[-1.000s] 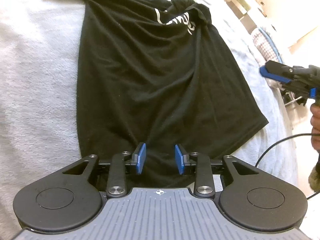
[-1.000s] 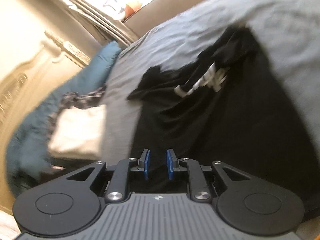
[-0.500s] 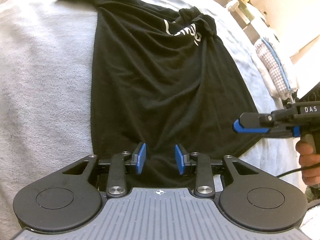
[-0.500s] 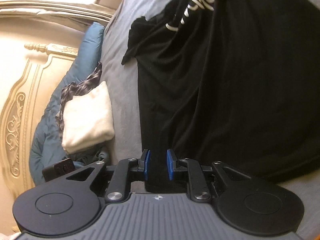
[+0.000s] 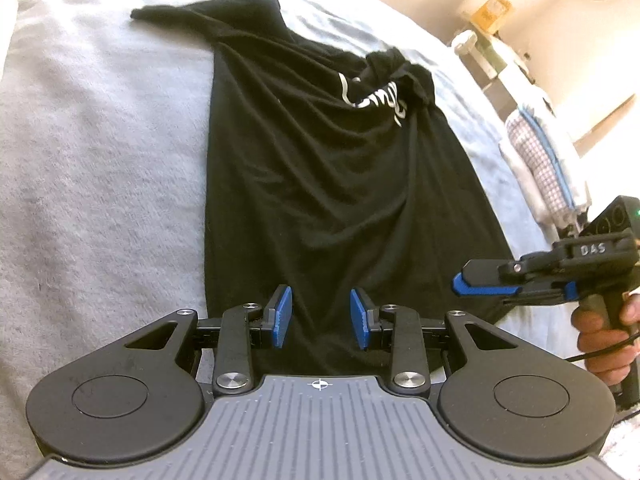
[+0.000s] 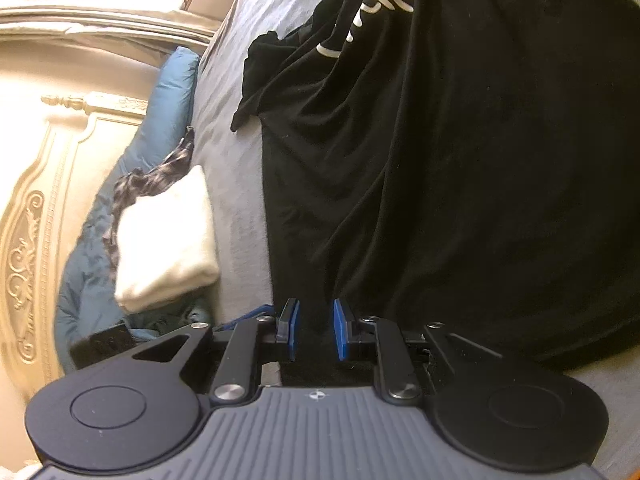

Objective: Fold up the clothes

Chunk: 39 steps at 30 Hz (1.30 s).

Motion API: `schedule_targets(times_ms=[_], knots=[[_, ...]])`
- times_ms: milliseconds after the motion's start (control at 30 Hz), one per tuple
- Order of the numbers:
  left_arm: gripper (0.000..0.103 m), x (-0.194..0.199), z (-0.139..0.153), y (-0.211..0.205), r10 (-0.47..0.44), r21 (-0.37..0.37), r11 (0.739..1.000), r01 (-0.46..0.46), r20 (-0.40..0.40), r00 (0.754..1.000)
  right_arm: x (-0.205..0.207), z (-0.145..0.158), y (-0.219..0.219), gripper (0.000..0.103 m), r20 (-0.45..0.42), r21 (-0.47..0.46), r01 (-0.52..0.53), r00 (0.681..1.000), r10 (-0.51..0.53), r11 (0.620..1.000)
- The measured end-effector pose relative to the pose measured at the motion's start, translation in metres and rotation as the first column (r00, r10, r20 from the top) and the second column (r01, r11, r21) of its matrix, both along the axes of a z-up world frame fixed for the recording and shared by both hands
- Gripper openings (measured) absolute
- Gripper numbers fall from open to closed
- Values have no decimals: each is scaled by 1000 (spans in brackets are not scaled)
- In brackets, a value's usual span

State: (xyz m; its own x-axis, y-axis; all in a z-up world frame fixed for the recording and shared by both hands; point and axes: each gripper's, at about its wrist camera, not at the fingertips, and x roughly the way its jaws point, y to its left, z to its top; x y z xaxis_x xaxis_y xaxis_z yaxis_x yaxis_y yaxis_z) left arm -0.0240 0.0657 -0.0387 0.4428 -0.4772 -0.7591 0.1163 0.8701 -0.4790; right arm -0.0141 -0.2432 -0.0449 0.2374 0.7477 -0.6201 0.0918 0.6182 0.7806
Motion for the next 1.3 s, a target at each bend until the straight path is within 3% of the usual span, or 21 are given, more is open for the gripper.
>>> schedule_targets(times_ms=[333, 667, 967, 1167, 1300], knots=[[32, -1, -2, 15, 38, 82, 996, -41, 36, 999, 9, 4, -2, 20, 89, -92, 7, 996, 1, 996], [32, -8, -21, 27, 63, 96, 994, -59, -31, 998, 16, -8, -11, 20, 61, -94, 32, 998, -27, 995], [32, -6, -27, 21, 43, 115, 993, -39, -37, 998, 15, -8, -13, 20, 61, -101, 47, 997, -41, 994], [32, -5, -28, 21, 41, 118, 992, -36, -39, 998, 18, -5, -13, 20, 88, -126, 59, 995, -48, 990], [32, -6, -28, 22, 36, 121, 992, -31, -40, 999, 24, 5, -13, 20, 149, -174, 74, 988, -48, 982]])
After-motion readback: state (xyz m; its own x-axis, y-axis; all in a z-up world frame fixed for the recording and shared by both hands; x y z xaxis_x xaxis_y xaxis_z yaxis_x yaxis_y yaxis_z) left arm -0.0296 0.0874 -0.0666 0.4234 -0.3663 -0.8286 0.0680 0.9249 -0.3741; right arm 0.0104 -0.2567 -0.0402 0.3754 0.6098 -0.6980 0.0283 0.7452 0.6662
